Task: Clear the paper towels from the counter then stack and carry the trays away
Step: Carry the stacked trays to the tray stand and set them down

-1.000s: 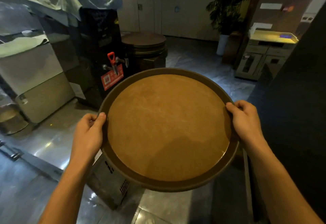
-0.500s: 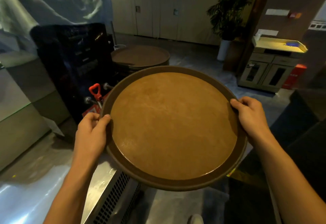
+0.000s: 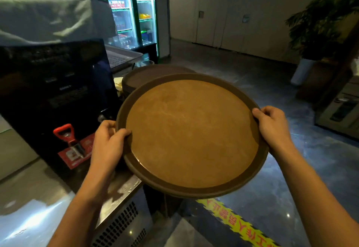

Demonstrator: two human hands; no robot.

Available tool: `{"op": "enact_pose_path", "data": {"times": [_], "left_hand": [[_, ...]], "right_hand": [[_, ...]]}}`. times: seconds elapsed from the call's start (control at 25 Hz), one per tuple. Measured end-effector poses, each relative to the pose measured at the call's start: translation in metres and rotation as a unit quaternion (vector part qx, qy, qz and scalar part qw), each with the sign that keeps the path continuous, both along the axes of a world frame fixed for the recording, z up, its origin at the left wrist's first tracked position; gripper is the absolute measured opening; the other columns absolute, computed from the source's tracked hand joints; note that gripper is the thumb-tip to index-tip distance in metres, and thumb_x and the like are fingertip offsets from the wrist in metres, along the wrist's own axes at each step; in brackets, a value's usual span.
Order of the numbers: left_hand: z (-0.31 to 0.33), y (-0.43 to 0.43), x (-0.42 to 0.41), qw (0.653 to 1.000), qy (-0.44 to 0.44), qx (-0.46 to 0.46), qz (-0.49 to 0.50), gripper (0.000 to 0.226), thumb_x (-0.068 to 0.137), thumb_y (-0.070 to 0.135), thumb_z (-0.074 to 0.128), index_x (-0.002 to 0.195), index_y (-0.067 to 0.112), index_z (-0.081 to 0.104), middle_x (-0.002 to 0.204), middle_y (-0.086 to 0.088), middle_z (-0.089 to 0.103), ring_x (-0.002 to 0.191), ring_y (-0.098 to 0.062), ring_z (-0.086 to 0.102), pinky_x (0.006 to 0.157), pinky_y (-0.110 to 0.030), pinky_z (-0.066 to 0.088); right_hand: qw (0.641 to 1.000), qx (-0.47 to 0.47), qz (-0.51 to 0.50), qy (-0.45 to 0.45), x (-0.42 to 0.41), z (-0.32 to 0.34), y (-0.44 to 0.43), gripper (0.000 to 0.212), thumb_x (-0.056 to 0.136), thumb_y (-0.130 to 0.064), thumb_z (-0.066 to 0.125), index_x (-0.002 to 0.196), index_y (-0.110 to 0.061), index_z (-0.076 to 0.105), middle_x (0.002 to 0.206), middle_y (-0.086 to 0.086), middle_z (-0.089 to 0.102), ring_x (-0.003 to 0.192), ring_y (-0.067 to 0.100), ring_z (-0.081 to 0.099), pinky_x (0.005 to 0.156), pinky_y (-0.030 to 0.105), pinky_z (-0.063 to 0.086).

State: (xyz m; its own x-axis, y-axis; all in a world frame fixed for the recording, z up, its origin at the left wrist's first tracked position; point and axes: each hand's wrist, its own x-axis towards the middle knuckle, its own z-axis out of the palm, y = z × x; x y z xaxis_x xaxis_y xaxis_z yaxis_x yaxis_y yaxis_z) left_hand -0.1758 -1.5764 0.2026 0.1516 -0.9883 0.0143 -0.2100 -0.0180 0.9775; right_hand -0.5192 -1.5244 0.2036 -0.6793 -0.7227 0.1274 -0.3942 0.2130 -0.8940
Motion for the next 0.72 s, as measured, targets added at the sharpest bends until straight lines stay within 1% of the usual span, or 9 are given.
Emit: {"op": "enact_pose_path", "data": {"times": [0.12, 0.16, 0.28, 0.36, 0.44, 0.52, 0.64, 0.68, 0.72], "left_hand": [[0.000, -0.029, -0.029, 1.000, 0.010, -0.009, 0.020, 0.013, 0.091, 0.014, 0.057, 0.104, 0.015, 0.057, 0.087, -0.009, 0.066, 0.071, -0.020, 0.067, 0.061, -0.036, 0.053], [-0.001, -0.041, -0.037, 1.000, 0.006, -0.012, 0.028, 0.013, 0.091, 0.016, 0.058, 0.104, 0.016, 0.058, 0.087, -0.008, 0.066, 0.073, -0.019, 0.067, 0.061, -0.035, 0.054], [-0.008, -0.086, -0.054, 0.999, -0.008, -0.010, 0.049, 0.021, 0.086, 0.027, 0.061, 0.107, 0.023, 0.060, 0.094, -0.006, 0.068, 0.083, -0.024, 0.069, 0.076, -0.049, 0.058], [-0.012, -0.119, -0.060, 0.998, 0.005, -0.007, 0.056, 0.032, 0.080, 0.034, 0.062, 0.111, 0.025, 0.062, 0.095, -0.005, 0.069, 0.086, -0.024, 0.069, 0.080, -0.053, 0.057], [-0.013, -0.149, -0.066, 0.999, 0.028, -0.002, 0.044, 0.034, 0.083, 0.028, 0.061, 0.117, 0.025, 0.062, 0.100, -0.005, 0.069, 0.089, -0.023, 0.069, 0.081, -0.050, 0.057], [-0.017, -0.177, -0.069, 0.997, 0.056, 0.000, 0.044, 0.030, 0.085, 0.022, 0.061, 0.114, 0.026, 0.063, 0.103, -0.006, 0.068, 0.089, -0.024, 0.069, 0.076, -0.045, 0.058], [-0.022, -0.210, -0.074, 0.995, 0.078, -0.001, 0.066, 0.016, 0.089, 0.012, 0.058, 0.100, 0.022, 0.065, 0.088, -0.004, 0.068, 0.075, -0.018, 0.069, 0.062, -0.033, 0.053], [-0.025, -0.218, -0.076, 0.994, 0.082, 0.006, 0.078, 0.015, 0.089, 0.010, 0.057, 0.098, 0.019, 0.065, 0.085, -0.004, 0.069, 0.075, -0.019, 0.069, 0.062, -0.034, 0.052], [-0.027, -0.226, -0.076, 0.993, 0.081, 0.011, 0.090, 0.013, 0.088, 0.011, 0.058, 0.096, 0.017, 0.066, 0.084, -0.005, 0.070, 0.077, -0.023, 0.070, 0.064, -0.038, 0.054]], "right_hand": [[1.000, 0.009, 0.028, 0.006, -0.032, -0.007, -0.051, 0.035, 0.098, -0.032, 0.051, 0.085, 0.000, 0.059, 0.072, 0.017, 0.054, 0.067, 0.026, 0.052, 0.063, 0.039, 0.042], [0.999, 0.017, 0.035, 0.006, -0.040, -0.010, -0.068, 0.034, 0.098, -0.032, 0.051, 0.084, -0.002, 0.059, 0.072, 0.016, 0.054, 0.067, 0.026, 0.053, 0.063, 0.039, 0.042], [0.998, 0.041, 0.048, 0.020, -0.056, -0.017, -0.125, 0.032, 0.098, -0.033, 0.050, 0.086, -0.004, 0.059, 0.074, 0.016, 0.056, 0.068, 0.026, 0.054, 0.063, 0.038, 0.043], [0.997, 0.045, 0.055, 0.031, -0.063, -0.018, -0.163, 0.032, 0.098, -0.032, 0.050, 0.087, -0.003, 0.058, 0.074, 0.015, 0.055, 0.067, 0.025, 0.053, 0.061, 0.036, 0.042], [0.996, 0.053, 0.058, 0.040, -0.066, -0.011, -0.200, 0.030, 0.098, -0.030, 0.051, 0.086, -0.003, 0.057, 0.072, 0.014, 0.052, 0.066, 0.025, 0.050, 0.060, 0.033, 0.040], [0.995, 0.062, 0.066, 0.044, -0.068, -0.004, -0.235, 0.031, 0.098, -0.029, 0.051, 0.088, -0.001, 0.058, 0.074, 0.018, 0.053, 0.067, 0.026, 0.051, 0.060, 0.033, 0.040], [0.993, 0.069, 0.082, 0.053, -0.071, 0.003, -0.282, 0.034, 0.098, -0.029, 0.051, 0.096, 0.003, 0.061, 0.084, 0.026, 0.059, 0.069, 0.026, 0.053, 0.062, 0.035, 0.043], [0.992, 0.075, 0.092, 0.052, -0.070, 0.004, -0.296, 0.034, 0.098, -0.029, 0.051, 0.098, 0.004, 0.061, 0.086, 0.027, 0.059, 0.069, 0.027, 0.053, 0.063, 0.036, 0.043], [0.991, 0.078, 0.101, 0.045, -0.069, 0.004, -0.309, 0.034, 0.098, -0.029, 0.051, 0.099, 0.004, 0.061, 0.087, 0.028, 0.060, 0.070, 0.027, 0.054, 0.063, 0.036, 0.044]]}}
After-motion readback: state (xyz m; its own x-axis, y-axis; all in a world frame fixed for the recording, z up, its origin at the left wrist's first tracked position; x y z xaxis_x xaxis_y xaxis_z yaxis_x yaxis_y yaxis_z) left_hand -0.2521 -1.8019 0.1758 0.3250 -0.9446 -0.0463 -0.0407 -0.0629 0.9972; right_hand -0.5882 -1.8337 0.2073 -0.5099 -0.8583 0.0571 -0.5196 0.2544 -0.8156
